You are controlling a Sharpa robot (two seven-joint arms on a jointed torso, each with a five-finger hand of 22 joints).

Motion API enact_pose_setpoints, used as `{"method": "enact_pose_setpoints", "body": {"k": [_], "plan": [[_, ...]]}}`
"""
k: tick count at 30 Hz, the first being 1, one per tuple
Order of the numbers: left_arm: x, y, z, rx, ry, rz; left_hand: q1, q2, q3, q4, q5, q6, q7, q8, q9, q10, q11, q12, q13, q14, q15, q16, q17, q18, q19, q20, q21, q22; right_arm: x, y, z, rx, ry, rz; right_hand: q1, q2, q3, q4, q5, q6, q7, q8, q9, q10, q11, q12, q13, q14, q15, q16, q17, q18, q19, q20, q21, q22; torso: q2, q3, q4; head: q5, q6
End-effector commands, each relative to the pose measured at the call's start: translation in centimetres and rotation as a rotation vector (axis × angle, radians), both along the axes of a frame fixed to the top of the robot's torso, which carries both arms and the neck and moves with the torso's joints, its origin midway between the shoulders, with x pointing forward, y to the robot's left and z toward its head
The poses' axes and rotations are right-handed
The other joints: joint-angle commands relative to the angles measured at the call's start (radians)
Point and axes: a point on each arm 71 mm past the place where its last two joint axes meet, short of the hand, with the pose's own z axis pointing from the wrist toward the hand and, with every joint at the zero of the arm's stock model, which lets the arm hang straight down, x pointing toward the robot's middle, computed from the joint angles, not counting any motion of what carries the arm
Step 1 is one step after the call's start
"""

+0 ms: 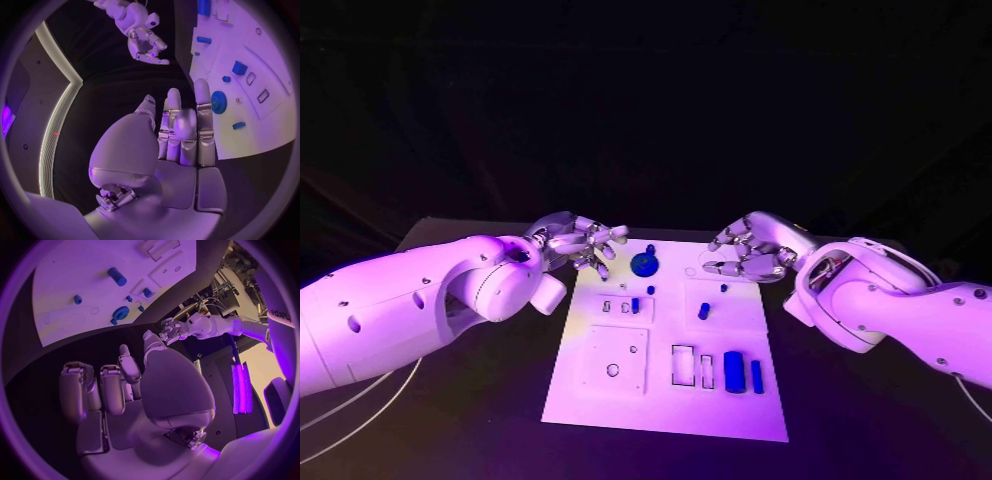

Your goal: Assemble the parts on the task board

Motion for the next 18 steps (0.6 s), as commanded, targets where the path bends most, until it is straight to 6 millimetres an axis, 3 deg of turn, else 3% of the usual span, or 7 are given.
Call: {"method": "enact_pose_setpoints", "body": {"k": [1, 2, 5, 9, 15, 18], "plan": [[0.3, -0.3, -1.0, 0.377, 0.031, -0.093, -0.002, 0.007, 0.001, 0.011, -0.001, -0.004, -0.017, 0.036, 0.04, -0.021, -0.01, 0.082, 0.071, 0.048, -0.009, 0.174, 0.218, -0.022, 0.058, -0.013, 0.181, 0.204, 0.0, -0.8, -0.2, 0.059, 0.077, -0.005, -0.004, 0.003, -0.006, 0.001, 0.004, 0.005, 0.0, 0.007, 0.002, -0.001, -0.009, 0.003, 0.001, 0.049, -0.008, -0.007, 0.041, 0.019, 0.006, -0.007, -0.007, 0.161, -0.016, 0.0064, 0.0016, 0.001, -0.008], [0.5, -0.4, -1.0, 0.441, 0.025, -0.097, -0.007, 0.005, -0.004, 0.02, -0.003, -0.01, -0.024, 0.059, 0.067, -0.036, -0.013, 0.13, 0.112, 0.056, -0.015, 0.218, 0.276, -0.036, 0.078, -0.018, 0.271, 0.314, 0.0, -1.1, -0.1, 0.059, 0.08, -0.013, -0.005, 0.004, -0.007, 0.001, 0.005, 0.005, 0.0, 0.008, 0.002, -0.001, -0.01, 0.003, 0.001, 0.048, -0.009, -0.008, 0.04, 0.019, 0.006, -0.007, -0.008, 0.16, -0.019, 0.007, 0.0021, 0.002, -0.009], [1.1, -0.8, -0.8, 0.594, 0.02, -0.109, -0.045, -0.002, -0.035, 0.06, -0.007, -0.022, -0.04, 0.12, 0.136, -0.052, -0.017, 0.25, 0.221, 0.069, -0.017, 0.266, 0.346, -0.049, 0.079, -0.023, 0.383, 0.449, 0.1, -1.8, -0.2, 0.058, 0.088, -0.026, -0.005, 0.003, -0.007, 0.001, 0.005, 0.006, -0.001, 0.008, 0.002, -0.002, -0.01, 0.002, 0.0, 0.047, -0.009, -0.01, 0.036, 0.02, 0.004, -0.007, -0.01, 0.158, -0.023, 0.0092, 0.0019, 0.006, -0.013], [1.5, -1.7, -0.6, 0.712, 0.027, -0.119, -0.089, 0.0, -0.082, 0.067, -0.005, -0.037, -0.05, 0.183, 0.21, -0.016, -0.026, 0.435, 0.41, 0.091, -0.031, 0.307, 0.412, -0.072, 0.12, -0.031, 0.508, 0.626, 0.2, -2.3, -0.2, 0.053, 0.095, -0.036, -0.007, -0.001, -0.016, 0.0, 0.009, 0.008, -0.003, 0.014, 0.006, 0.0, -0.012, 0.004, 0.001, 0.047, -0.011, -0.013, 0.033, 0.02, 0.003, -0.009, -0.013, 0.157, -0.025, 0.0102, 0.0013, 0.005, -0.017], [1.6, -3.5, -0.6, 0.858, 0.049, -0.143, -0.135, 0.004, -0.129, 0.071, -0.007, -0.074, -0.047, 0.225, 0.273, -0.024, -0.033, 0.508, 0.486, 0.094, -0.031, 0.311, 0.42, -0.084, 0.139, -0.035, 0.567, 0.709, 0.3, -2.8, -0.4, 0.049, 0.102, -0.05, -0.008, -0.003, -0.02, 0.0, 0.011, 0.009, -0.004, 0.016, 0.008, 0.0, -0.013, 0.004, 0.0, 0.046, -0.012, -0.014, 0.031, 0.02, 0.003, -0.01, -0.014, 0.156, -0.024, 0.0088, 0.0037, 0.004, -0.022], [1.7, -4.3, -0.6, 0.902, 0.057, -0.151, -0.137, 0.009, -0.136, 0.071, -0.007, -0.083, -0.05, 0.238, 0.293, -0.021, -0.032, 0.533, 0.513, 0.094, -0.033, 0.311, 0.421, -0.087, 0.146, -0.037, 0.582, 0.733, 0.3, -2.9, -0.4, 0.046, 0.105, -0.056, -0.009, -0.003, -0.02, 0.0, 0.011, 0.009, -0.004, 0.016, 0.008, 0.0, -0.013, 0.004, 0.0, 0.046, -0.012, -0.014, 0.031, 0.02, 0.003, -0.01, -0.014, 0.156, -0.024, 0.0095, 0.0019, 0.012, -0.025]]}}
